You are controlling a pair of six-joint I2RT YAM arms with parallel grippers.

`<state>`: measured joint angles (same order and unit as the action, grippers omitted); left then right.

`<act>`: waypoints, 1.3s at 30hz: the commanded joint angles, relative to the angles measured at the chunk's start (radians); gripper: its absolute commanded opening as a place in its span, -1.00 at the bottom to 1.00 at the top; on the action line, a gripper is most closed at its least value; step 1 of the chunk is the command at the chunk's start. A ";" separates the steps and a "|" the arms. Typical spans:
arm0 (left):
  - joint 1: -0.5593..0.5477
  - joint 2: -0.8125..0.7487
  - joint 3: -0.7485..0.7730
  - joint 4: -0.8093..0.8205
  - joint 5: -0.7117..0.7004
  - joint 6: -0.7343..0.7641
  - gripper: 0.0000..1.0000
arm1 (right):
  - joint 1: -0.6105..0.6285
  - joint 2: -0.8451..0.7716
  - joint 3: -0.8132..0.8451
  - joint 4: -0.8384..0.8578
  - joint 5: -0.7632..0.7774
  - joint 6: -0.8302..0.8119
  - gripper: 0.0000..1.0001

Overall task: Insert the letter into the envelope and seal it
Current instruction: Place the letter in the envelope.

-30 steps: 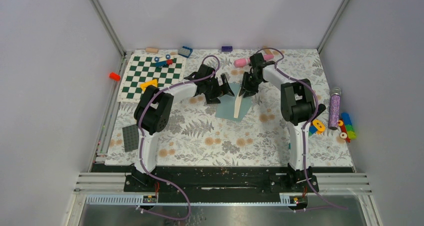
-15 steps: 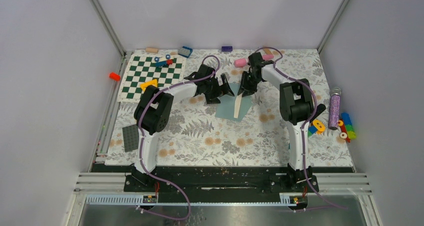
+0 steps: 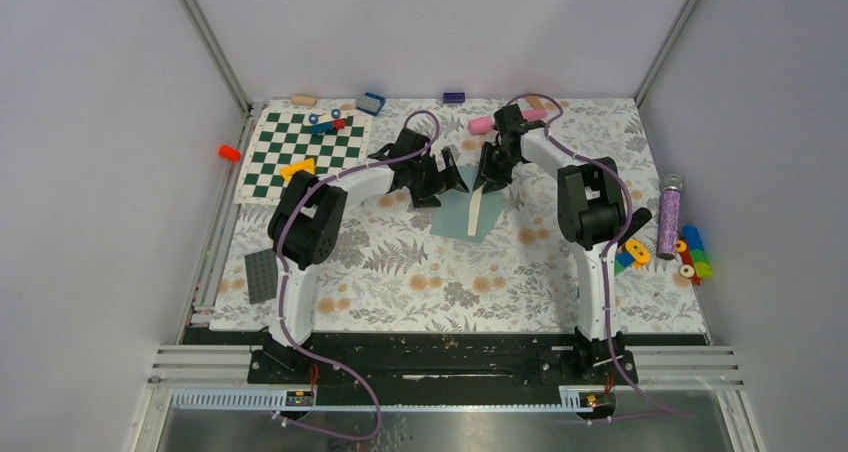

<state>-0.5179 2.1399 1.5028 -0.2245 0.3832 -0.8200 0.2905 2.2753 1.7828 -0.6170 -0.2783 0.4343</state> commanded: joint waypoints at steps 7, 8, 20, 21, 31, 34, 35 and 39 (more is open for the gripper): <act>0.015 0.005 -0.028 -0.090 -0.063 0.027 0.97 | 0.012 -0.093 -0.081 -0.030 -0.006 -0.054 -0.24; 0.015 0.004 -0.029 -0.090 -0.063 0.027 0.97 | 0.012 -0.104 -0.096 -0.025 -0.014 -0.053 -0.24; 0.015 0.005 -0.032 -0.090 -0.071 0.025 0.97 | 0.010 -0.144 -0.145 0.012 -0.037 -0.055 -0.23; 0.015 0.006 -0.030 -0.090 -0.069 0.025 0.97 | 0.010 -0.138 -0.135 0.011 -0.040 -0.052 -0.23; 0.016 0.006 -0.023 -0.092 -0.068 0.025 0.97 | -0.020 -0.061 0.005 -0.039 -0.035 -0.062 -0.22; 0.016 0.010 -0.020 -0.093 -0.067 0.025 0.97 | -0.027 -0.040 0.020 -0.040 -0.041 -0.061 -0.22; 0.016 0.011 -0.020 -0.093 -0.067 0.025 0.97 | -0.028 -0.035 0.025 -0.042 -0.042 -0.062 -0.22; 0.017 0.013 -0.017 -0.096 -0.065 0.024 0.97 | -0.030 -0.016 0.061 -0.056 -0.071 -0.063 -0.22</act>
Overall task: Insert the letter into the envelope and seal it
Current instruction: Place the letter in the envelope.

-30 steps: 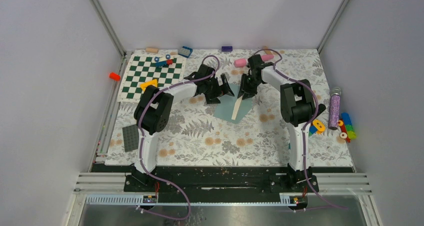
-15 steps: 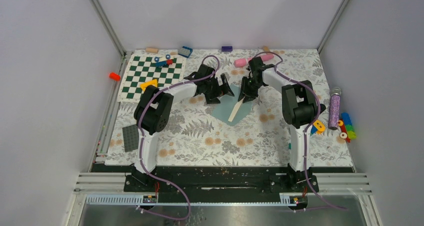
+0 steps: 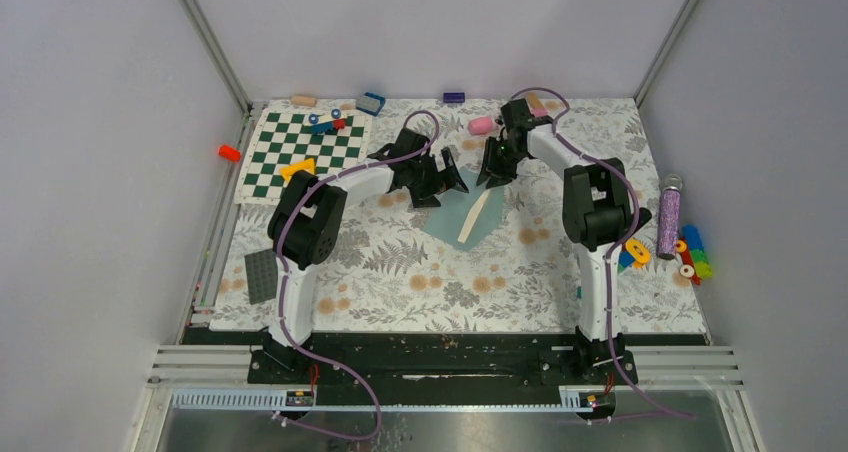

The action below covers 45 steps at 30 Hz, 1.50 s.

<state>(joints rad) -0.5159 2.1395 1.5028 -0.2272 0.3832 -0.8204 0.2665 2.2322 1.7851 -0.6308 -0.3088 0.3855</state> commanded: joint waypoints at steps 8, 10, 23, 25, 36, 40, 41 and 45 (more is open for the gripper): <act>0.020 0.015 -0.016 -0.093 -0.062 0.024 0.97 | -0.011 -0.029 0.048 -0.047 -0.072 -0.010 -0.22; 0.020 0.016 -0.015 -0.093 -0.061 0.024 0.97 | -0.015 -0.043 0.044 -0.053 -0.082 -0.010 -0.22; 0.022 0.016 -0.014 -0.093 -0.063 0.027 0.97 | -0.018 -0.130 -0.002 -0.098 -0.155 -0.050 -0.20; 0.022 0.016 -0.013 -0.093 -0.064 0.027 0.97 | -0.018 -0.147 -0.039 -0.074 -0.161 -0.038 -0.20; 0.024 0.010 -0.009 -0.099 -0.073 0.030 0.97 | 0.041 -0.228 -0.251 0.066 -0.169 0.043 -0.20; 0.024 0.011 -0.008 -0.100 -0.073 0.030 0.97 | 0.078 -0.255 -0.349 0.133 -0.149 0.073 -0.19; 0.024 0.010 -0.008 -0.099 -0.073 0.030 0.97 | 0.083 -0.257 -0.363 0.143 -0.143 0.078 -0.19; 0.025 0.007 -0.009 -0.099 -0.074 0.030 0.97 | 0.094 -0.254 -0.399 0.177 -0.133 0.102 -0.19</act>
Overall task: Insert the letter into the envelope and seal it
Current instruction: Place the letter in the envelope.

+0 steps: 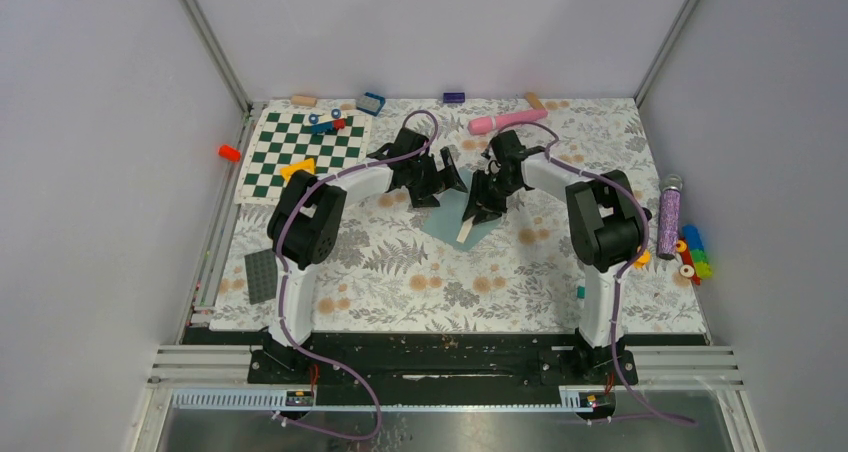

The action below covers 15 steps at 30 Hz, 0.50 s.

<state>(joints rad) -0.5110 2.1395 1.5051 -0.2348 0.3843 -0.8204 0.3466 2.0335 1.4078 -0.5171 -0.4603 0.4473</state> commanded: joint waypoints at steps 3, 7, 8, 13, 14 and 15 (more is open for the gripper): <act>0.021 0.004 -0.013 -0.090 -0.077 0.030 0.97 | 0.025 -0.048 -0.039 0.072 0.025 0.050 -0.18; 0.023 0.001 -0.013 -0.091 -0.079 0.030 0.97 | 0.045 -0.056 -0.080 0.097 0.035 0.065 -0.19; 0.024 0.000 -0.014 -0.090 -0.080 0.032 0.97 | 0.048 -0.059 -0.088 0.101 0.035 0.068 -0.19; 0.025 0.001 -0.014 -0.090 -0.079 0.031 0.97 | 0.049 -0.075 -0.108 0.102 0.037 0.066 -0.19; 0.025 0.002 -0.013 -0.090 -0.078 0.030 0.97 | 0.049 -0.080 -0.114 0.102 0.037 0.066 -0.19; 0.025 0.002 -0.014 -0.090 -0.077 0.030 0.97 | 0.049 -0.086 -0.120 0.102 0.037 0.064 -0.19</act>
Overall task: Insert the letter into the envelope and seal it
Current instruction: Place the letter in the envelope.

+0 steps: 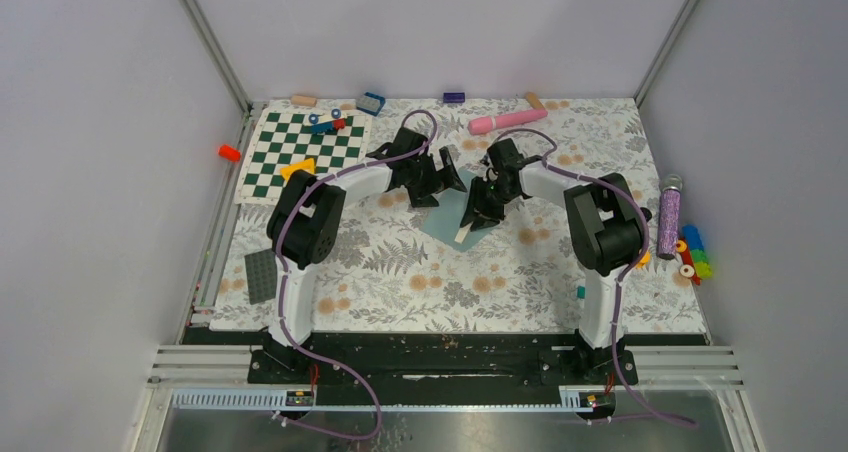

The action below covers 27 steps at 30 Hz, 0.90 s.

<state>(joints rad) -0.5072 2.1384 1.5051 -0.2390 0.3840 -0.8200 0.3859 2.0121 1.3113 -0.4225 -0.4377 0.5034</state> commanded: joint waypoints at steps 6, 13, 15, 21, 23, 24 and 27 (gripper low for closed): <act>0.022 0.005 -0.013 -0.085 -0.078 0.030 0.97 | 0.011 -0.086 -0.027 0.008 0.001 0.007 -0.19; 0.022 0.004 -0.013 -0.085 -0.078 0.030 0.97 | 0.022 -0.038 -0.016 0.015 -0.002 0.023 -0.19; 0.023 -0.001 -0.017 -0.083 -0.080 0.030 0.97 | 0.026 -0.025 -0.005 0.015 -0.003 0.027 -0.19; 0.022 0.001 -0.014 -0.085 -0.076 0.029 0.97 | 0.040 -0.006 0.010 0.017 -0.006 0.035 -0.19; 0.023 0.002 -0.014 -0.085 -0.076 0.028 0.97 | 0.043 -0.001 0.012 0.018 -0.006 0.036 -0.19; 0.022 0.002 -0.015 -0.085 -0.076 0.028 0.97 | 0.045 0.001 0.014 0.021 -0.006 0.039 -0.19; 0.023 0.002 -0.015 -0.085 -0.076 0.028 0.97 | 0.049 0.011 0.019 0.024 -0.008 0.043 -0.19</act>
<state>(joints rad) -0.5011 2.1368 1.5051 -0.2443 0.3836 -0.8200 0.4217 2.0029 1.2926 -0.4061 -0.4374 0.5297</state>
